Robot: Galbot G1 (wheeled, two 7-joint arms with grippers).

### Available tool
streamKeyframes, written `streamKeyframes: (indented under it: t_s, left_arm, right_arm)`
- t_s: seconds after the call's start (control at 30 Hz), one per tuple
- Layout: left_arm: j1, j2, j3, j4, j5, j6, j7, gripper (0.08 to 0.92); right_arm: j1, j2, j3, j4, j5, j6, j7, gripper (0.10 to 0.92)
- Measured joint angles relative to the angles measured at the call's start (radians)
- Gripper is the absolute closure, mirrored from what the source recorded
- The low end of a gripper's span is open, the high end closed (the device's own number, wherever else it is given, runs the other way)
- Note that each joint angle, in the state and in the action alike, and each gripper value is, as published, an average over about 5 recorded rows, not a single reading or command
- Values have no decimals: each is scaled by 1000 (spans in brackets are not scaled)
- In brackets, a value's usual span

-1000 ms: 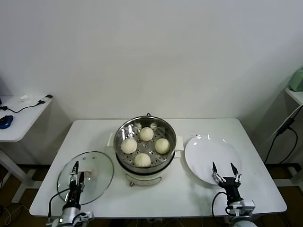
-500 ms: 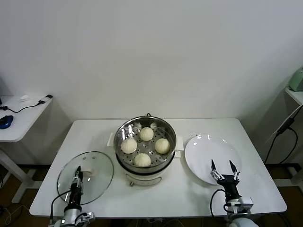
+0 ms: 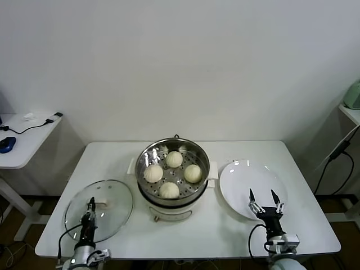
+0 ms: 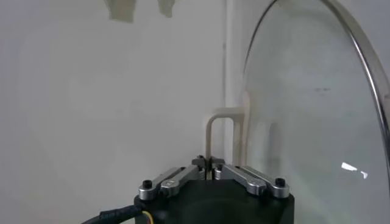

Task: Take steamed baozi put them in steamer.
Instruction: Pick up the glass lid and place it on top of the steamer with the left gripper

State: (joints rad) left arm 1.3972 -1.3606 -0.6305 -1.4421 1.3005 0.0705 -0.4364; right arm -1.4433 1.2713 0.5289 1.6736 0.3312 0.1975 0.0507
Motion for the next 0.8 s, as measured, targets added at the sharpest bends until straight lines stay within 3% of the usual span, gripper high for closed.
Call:
streamKeyframes:
  t_s: [0.4,0.63,0.8]
  left_arm:
    - [41,98,-36,-182,-135,-21,70,866]
    - [40,192,-50,-349,-261,47,210,866]
    - [22,220,-30,-472,-295,133,321,866]
  right_arm:
    - [0,-7,12,32,-15,-33,17,203]
    - [2,-6,13,51,-33,-58,32,203]
    - [-1,-6,13,59,-49,-67,33,203]
